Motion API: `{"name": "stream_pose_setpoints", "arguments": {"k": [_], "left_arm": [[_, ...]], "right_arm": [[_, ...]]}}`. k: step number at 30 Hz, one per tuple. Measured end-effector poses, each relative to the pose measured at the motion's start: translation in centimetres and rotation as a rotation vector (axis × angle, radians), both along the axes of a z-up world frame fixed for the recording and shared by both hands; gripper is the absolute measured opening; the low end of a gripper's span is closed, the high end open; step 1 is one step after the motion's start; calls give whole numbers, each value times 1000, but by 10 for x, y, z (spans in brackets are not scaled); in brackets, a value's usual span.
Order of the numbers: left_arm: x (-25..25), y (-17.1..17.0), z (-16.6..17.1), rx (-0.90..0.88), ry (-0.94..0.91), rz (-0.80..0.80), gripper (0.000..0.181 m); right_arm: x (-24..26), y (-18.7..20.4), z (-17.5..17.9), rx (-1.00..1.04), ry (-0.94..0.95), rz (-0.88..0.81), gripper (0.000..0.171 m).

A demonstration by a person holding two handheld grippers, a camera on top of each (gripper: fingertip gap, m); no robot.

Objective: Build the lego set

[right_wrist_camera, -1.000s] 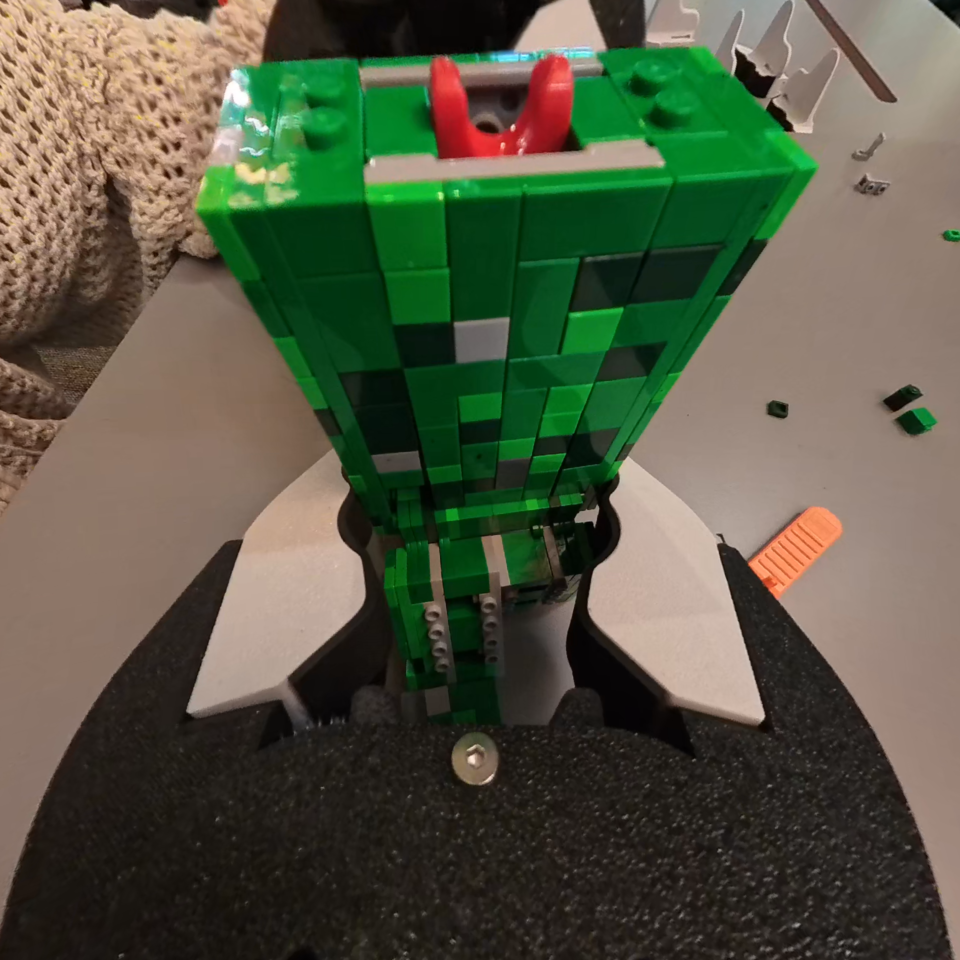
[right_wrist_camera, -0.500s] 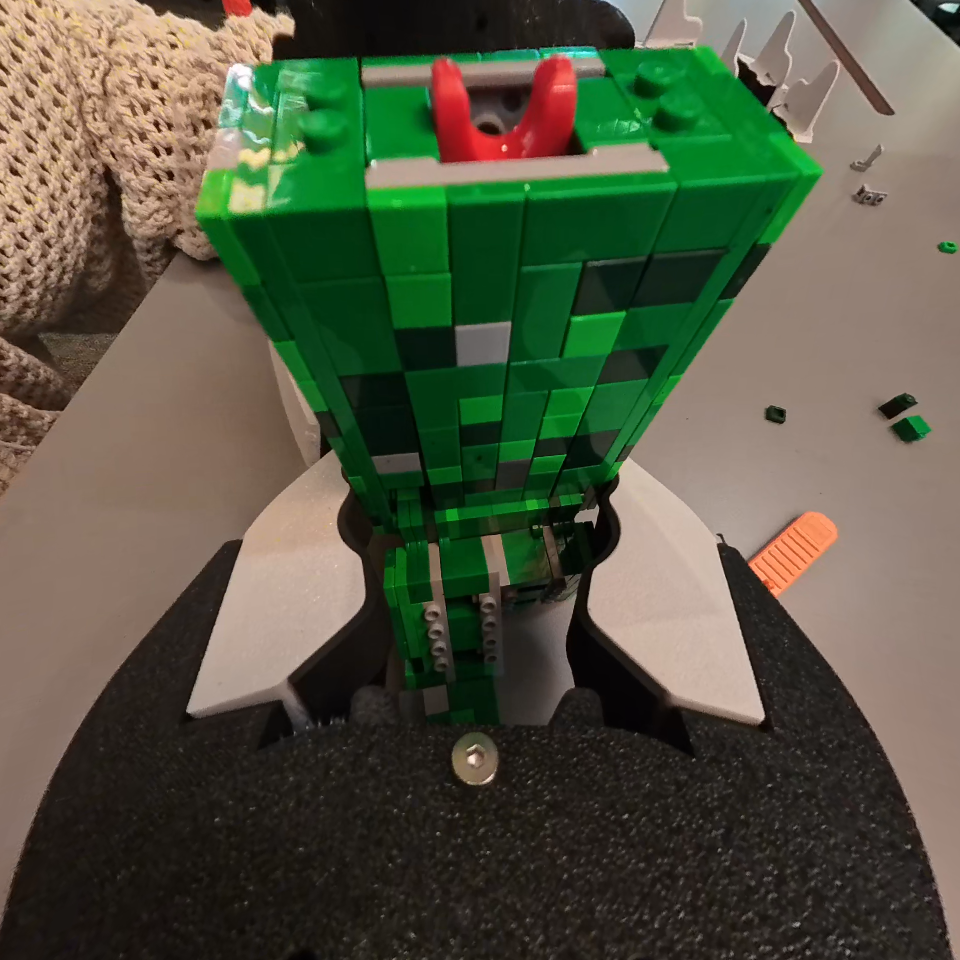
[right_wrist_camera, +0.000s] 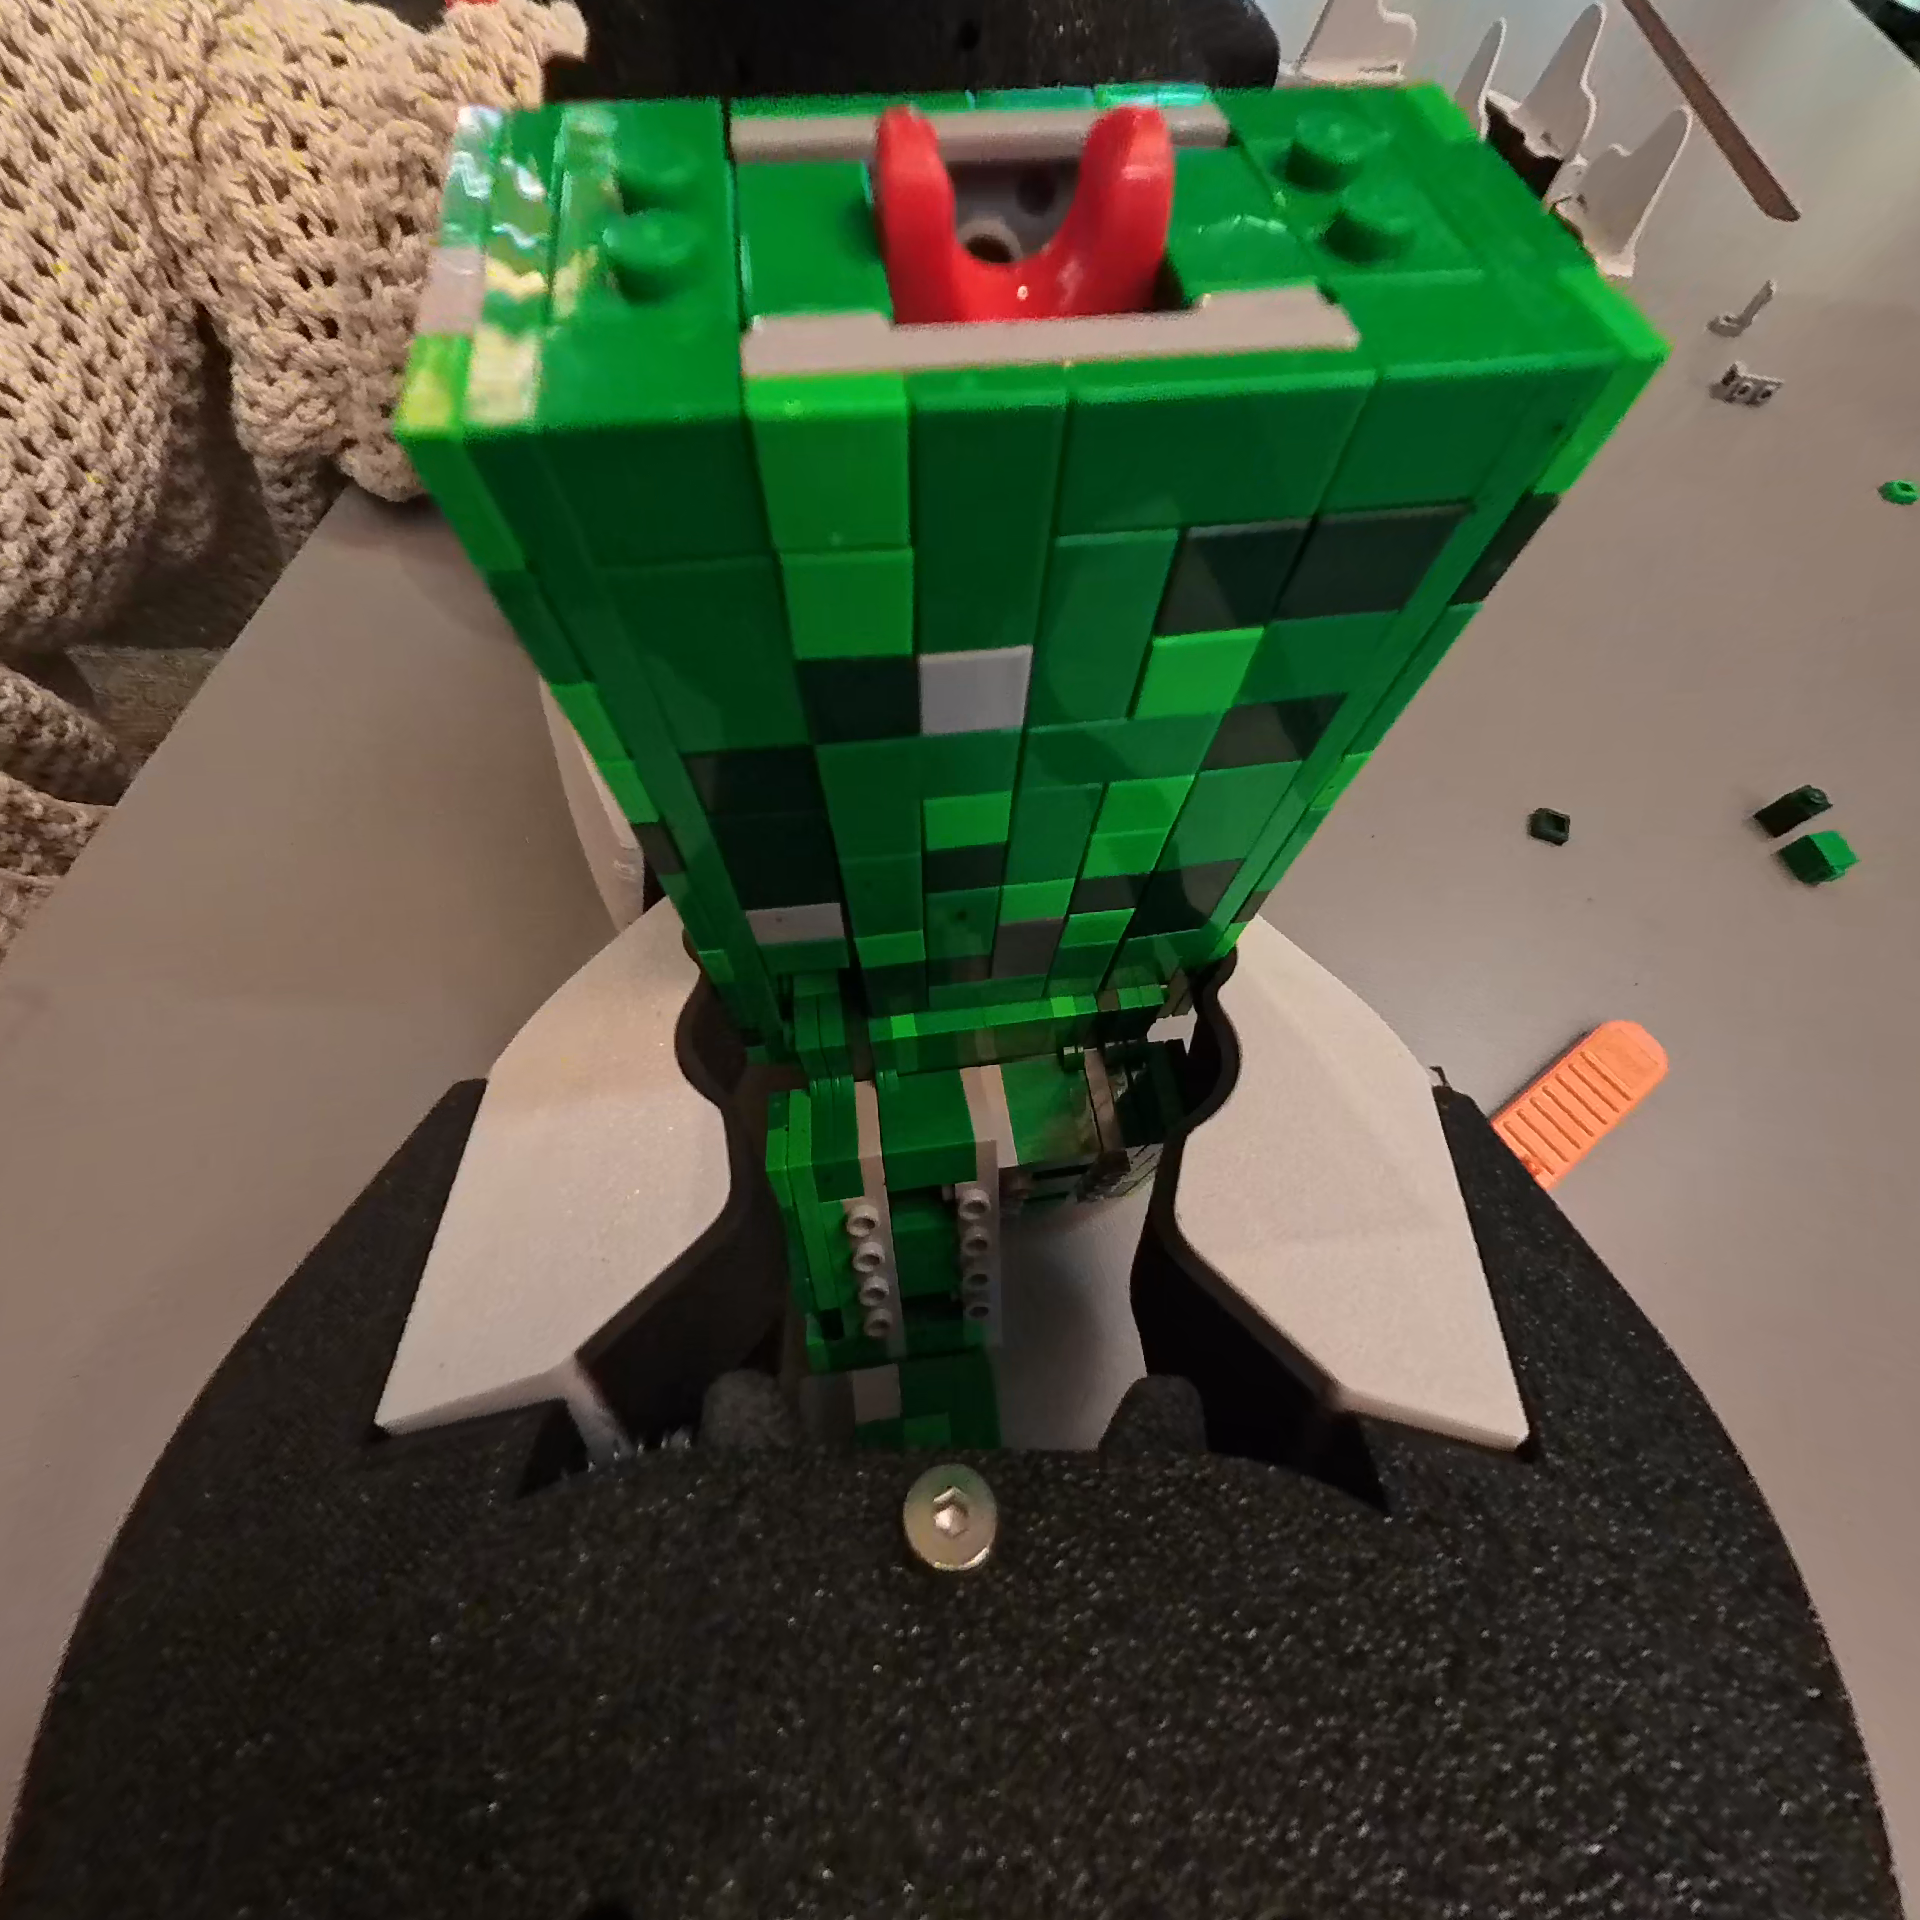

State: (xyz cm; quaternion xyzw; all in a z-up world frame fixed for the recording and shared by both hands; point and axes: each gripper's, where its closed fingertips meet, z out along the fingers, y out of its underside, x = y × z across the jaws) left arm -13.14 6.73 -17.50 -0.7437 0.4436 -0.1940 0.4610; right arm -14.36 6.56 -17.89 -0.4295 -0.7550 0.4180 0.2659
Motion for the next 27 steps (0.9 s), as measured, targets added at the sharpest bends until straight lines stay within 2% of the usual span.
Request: {"name": "stream_pose_setpoints", "arguments": {"k": [9, 12, 18, 27], "left_arm": [[1, -4, 2, 10, 9, -16, 94], [-2, -1, 3, 24, 7, 0, 86], [-2, 1, 7, 41, -18, 16, 79], [0, 2, 5, 30, -30, 8, 78]], "right_arm": [[4, -2, 4, -47, 19, 20, 90], [8, -1, 7, -65, 20, 30, 93], [12, 4, 7, -71, 12, 43, 78], [11, 3, 6, -70, 12, 55, 77]]}}
